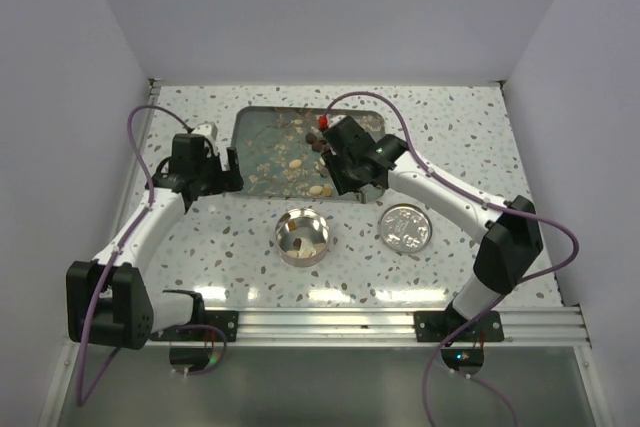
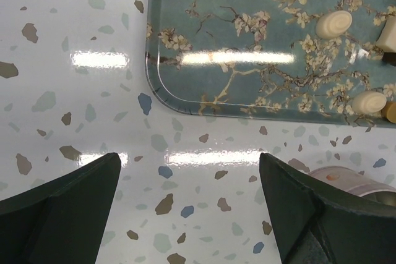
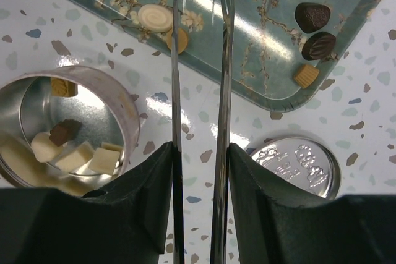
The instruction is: Pack the chocolate
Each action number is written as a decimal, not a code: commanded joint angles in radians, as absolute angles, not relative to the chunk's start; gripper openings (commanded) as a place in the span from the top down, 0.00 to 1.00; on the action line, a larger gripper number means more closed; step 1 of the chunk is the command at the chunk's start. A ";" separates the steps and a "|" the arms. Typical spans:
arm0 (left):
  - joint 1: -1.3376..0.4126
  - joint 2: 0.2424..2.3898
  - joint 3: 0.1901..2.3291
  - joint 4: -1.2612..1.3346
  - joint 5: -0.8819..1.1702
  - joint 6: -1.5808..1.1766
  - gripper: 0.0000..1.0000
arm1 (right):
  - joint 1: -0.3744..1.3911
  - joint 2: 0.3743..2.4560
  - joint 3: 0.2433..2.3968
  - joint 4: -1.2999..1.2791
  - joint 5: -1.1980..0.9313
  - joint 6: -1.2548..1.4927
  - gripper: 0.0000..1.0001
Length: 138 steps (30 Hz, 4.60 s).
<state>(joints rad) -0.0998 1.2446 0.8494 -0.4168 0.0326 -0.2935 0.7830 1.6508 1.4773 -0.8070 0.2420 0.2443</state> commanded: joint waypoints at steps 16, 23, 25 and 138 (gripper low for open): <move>-0.078 1.259 0.882 -0.373 0.034 -0.264 0.00 | 0.776 1.736 1.542 -0.756 0.262 0.267 0.59; -0.075 1.258 0.879 -0.373 0.034 -0.262 0.00 | 0.775 1.723 1.532 -0.761 0.273 0.282 0.59; -0.074 1.256 0.879 -0.373 0.035 -0.261 0.00 | 0.775 1.723 1.529 -0.759 0.272 0.279 0.59; -0.054 1.215 0.861 -0.417 0.020 -0.204 0.00 | 0.824 1.867 1.660 -0.798 0.328 0.229 0.59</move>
<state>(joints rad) -0.0647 1.2118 0.8330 -0.4419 0.0185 -0.2241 0.8330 1.8492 1.6146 -0.8082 0.3233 0.2153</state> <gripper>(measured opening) 0.997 0.415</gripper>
